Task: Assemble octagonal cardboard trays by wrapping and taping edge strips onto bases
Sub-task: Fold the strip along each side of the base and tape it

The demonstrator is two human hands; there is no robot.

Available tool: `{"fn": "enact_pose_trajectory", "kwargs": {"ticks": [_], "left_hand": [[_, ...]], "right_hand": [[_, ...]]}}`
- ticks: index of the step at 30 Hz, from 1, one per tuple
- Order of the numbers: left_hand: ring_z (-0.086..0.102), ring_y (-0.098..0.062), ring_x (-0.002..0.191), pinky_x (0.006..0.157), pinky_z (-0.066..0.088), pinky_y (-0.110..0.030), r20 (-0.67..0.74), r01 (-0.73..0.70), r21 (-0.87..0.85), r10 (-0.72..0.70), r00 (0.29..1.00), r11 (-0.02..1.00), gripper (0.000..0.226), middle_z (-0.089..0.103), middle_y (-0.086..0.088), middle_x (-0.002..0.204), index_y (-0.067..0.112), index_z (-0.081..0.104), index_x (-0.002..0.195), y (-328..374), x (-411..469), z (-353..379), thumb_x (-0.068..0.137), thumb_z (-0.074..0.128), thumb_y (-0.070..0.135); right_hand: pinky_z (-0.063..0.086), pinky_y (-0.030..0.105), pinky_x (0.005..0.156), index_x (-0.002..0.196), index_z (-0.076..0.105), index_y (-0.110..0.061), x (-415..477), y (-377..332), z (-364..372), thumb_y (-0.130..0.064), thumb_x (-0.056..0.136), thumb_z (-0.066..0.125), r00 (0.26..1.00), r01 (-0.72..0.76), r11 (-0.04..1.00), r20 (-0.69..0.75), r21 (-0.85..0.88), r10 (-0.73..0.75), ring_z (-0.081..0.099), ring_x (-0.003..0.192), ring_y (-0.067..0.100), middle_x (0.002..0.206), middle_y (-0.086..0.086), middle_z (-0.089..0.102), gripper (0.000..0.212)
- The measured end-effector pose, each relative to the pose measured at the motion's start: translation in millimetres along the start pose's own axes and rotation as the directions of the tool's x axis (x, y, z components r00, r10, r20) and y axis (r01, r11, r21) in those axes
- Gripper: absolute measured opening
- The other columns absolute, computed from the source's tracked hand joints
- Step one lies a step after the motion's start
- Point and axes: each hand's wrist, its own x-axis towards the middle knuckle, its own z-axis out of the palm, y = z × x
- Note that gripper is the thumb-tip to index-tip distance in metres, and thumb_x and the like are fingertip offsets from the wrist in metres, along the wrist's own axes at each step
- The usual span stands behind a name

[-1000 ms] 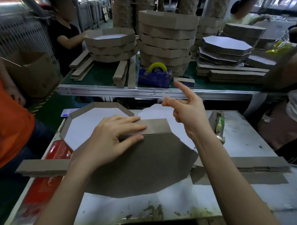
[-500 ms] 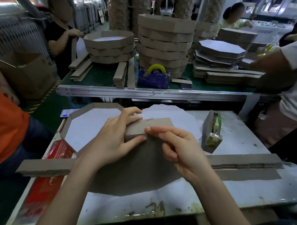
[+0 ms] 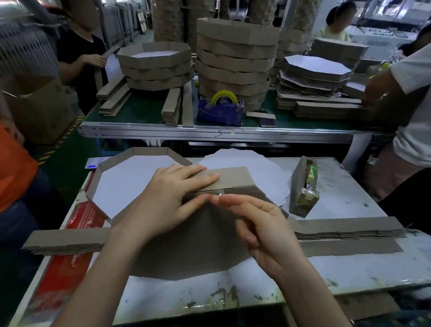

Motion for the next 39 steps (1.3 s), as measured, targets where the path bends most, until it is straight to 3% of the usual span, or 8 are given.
{"fn": "enact_pose_trajectory", "kwargs": {"ticks": [3, 6, 17, 21, 27, 32, 35, 39], "left_hand": [[0.051, -0.023, 0.123, 0.098, 0.036, -0.040, 0.007, 0.012, -0.003, -0.012, 1.000, 1.000, 0.048, 0.056, 0.000, 0.138, 0.032, 0.054, 0.137, 0, 2, -1, 0.090, 0.048, 0.043], [0.049, -0.022, 0.124, 0.099, 0.037, -0.041, 0.010, 0.011, -0.004, -0.011, 1.000, 1.000, 0.047, 0.055, 0.001, 0.139, 0.033, 0.053, 0.138, -1, 2, 0, 0.092, 0.051, 0.041], [0.039, -0.016, 0.131, 0.103, 0.027, -0.033, 0.105, 0.009, -0.074, -0.002, 0.994, 0.997, 0.038, 0.039, 0.011, 0.151, 0.057, 0.039, 0.134, -6, 8, -4, 0.097, 0.037, 0.045], [0.041, -0.012, 0.131, 0.109, 0.032, -0.041, 0.055, 0.086, -0.116, -0.080, 0.995, 0.989, 0.035, 0.045, 0.016, 0.146, 0.063, 0.044, 0.124, 1, 12, -4, 0.090, 0.038, 0.057], [0.052, -0.011, 0.121, 0.099, 0.043, -0.043, -0.075, 0.198, -0.106, -0.206, 0.976, 0.974, 0.059, 0.061, 0.013, 0.131, 0.051, 0.063, 0.115, 15, 22, 3, 0.075, 0.031, 0.079], [0.058, -0.016, 0.112, 0.090, 0.047, -0.041, -0.091, 0.141, -0.044, -0.144, 0.985, 0.989, 0.049, 0.064, 0.009, 0.126, 0.049, 0.063, 0.116, 12, 18, 8, 0.086, 0.037, 0.076], [0.059, -0.019, 0.113, 0.090, 0.044, -0.040, -0.108, 0.138, 0.036, -0.134, 0.985, 0.990, 0.048, 0.065, 0.007, 0.126, 0.046, 0.063, 0.119, 9, 19, 8, 0.086, 0.043, 0.073], [0.057, -0.021, 0.116, 0.090, 0.042, -0.039, -0.077, 0.141, 0.042, -0.138, 0.987, 0.989, 0.054, 0.063, 0.006, 0.129, 0.045, 0.060, 0.124, 4, 21, 7, 0.082, 0.036, 0.070]], "right_hand": [[0.029, 0.015, 0.040, 0.098, 0.080, -0.012, -1, 3, -1, 0.002, 0.095, 0.047, 1.000, 0.002, 0.999, -0.019, -0.047, -0.003, 0.031, 0.035, 0.006, 0.048, 0.012, 0.048, 0.036], [0.029, 0.016, 0.042, 0.099, 0.080, -0.013, 2, 6, -1, 0.004, 0.094, 0.046, 0.999, 0.003, 0.996, -0.042, -0.085, -0.007, 0.030, 0.036, 0.006, 0.043, 0.000, 0.040, 0.038], [0.028, 0.020, 0.047, 0.099, 0.081, -0.016, 20, 35, 6, 0.004, 0.091, 0.048, 0.981, 0.053, 0.994, -0.182, -0.099, -0.070, 0.029, 0.041, 0.009, 0.041, -0.001, 0.040, 0.039], [0.030, 0.018, 0.046, 0.100, 0.081, -0.024, 21, 39, 5, 0.002, 0.094, 0.050, 0.982, 0.073, 0.991, -0.166, -0.108, -0.091, 0.032, 0.042, 0.008, 0.043, -0.003, 0.043, 0.041], [0.028, 0.019, 0.045, 0.094, 0.082, -0.025, 23, 42, 7, 0.003, 0.093, 0.050, 0.974, 0.113, 0.989, -0.185, -0.094, -0.129, 0.030, 0.040, 0.009, 0.043, -0.001, 0.041, 0.042], [0.027, 0.020, 0.039, 0.066, 0.077, -0.012, 33, 39, 9, 0.011, 0.088, 0.042, 0.968, 0.121, 0.992, -0.225, 0.021, -0.113, 0.028, 0.034, 0.009, 0.059, 0.006, 0.066, 0.046], [0.029, 0.020, 0.039, 0.056, 0.068, -0.008, 33, 50, 10, 0.009, 0.086, 0.040, 0.954, 0.034, 0.998, -0.295, -0.052, -0.048, 0.030, 0.034, 0.009, 0.069, 0.014, 0.073, 0.045], [0.032, 0.021, 0.047, 0.054, 0.070, -0.011, 30, 59, -7, 0.007, 0.089, 0.043, 0.896, 0.124, 0.973, -0.401, -0.193, -0.193, 0.036, 0.040, 0.010, 0.046, 0.012, 0.052, 0.047]]}}
